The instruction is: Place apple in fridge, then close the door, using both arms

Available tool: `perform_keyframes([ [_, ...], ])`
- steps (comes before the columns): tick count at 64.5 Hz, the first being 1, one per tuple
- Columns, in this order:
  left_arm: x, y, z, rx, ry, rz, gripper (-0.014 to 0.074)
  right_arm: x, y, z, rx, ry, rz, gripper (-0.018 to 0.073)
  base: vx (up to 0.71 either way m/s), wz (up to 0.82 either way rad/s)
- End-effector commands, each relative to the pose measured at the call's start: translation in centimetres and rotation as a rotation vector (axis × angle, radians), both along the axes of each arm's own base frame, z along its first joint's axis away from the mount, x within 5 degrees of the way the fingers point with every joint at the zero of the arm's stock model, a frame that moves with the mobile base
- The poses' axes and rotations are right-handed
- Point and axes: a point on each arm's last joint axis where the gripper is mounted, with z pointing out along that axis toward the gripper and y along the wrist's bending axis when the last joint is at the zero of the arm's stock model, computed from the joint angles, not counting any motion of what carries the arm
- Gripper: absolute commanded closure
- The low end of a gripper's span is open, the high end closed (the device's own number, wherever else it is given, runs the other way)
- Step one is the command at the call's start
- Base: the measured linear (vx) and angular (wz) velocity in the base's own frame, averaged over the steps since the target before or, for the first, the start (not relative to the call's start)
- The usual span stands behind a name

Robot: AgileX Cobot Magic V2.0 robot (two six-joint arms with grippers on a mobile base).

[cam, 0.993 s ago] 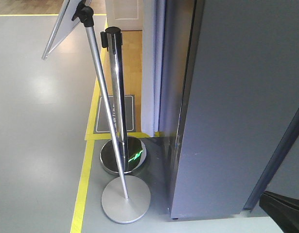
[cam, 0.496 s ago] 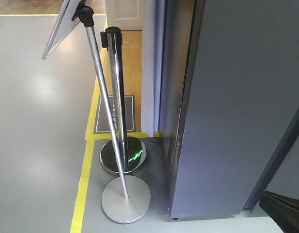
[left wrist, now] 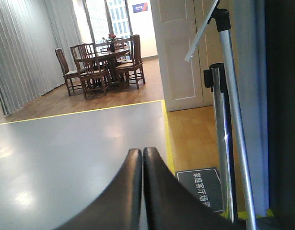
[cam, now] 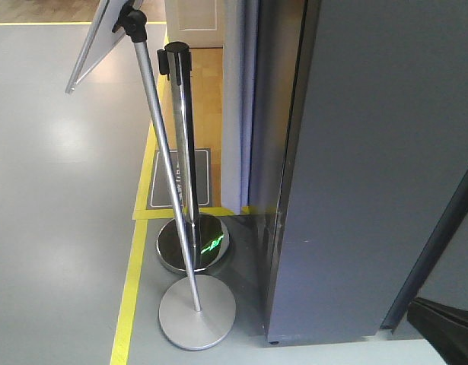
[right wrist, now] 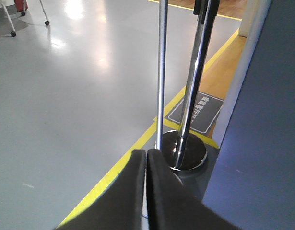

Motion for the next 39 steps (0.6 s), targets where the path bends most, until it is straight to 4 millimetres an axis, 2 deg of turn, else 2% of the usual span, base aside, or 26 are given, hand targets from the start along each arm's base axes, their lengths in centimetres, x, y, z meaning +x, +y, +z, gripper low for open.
perform_keyframes([
  [1,0.0,-0.2,-0.3,-0.002,-0.058,-0.024,0.0603,0.4,-0.3,1.1,0.013,-0.057,-0.05,0.0561,0.0,0.0],
  [10,0.0,-0.2,-0.3,-0.002,-0.058,-0.024,0.0603,0.2,-0.8,0.8,-0.019,-0.034,-0.096,0.0561,0.0,0.0],
  [28,0.0,-0.2,-0.3,-0.002,-0.058,-0.024,0.0603,-0.9,-2.5,0.3,0.077,0.046,-0.337,0.0561,0.0,0.0],
  [39,0.0,-0.2,-0.3,-0.002,-0.058,-0.024,0.0603,-0.8,-3.4,-1.9,0.156,-0.031,-0.455,0.0561,0.0,0.0],
])
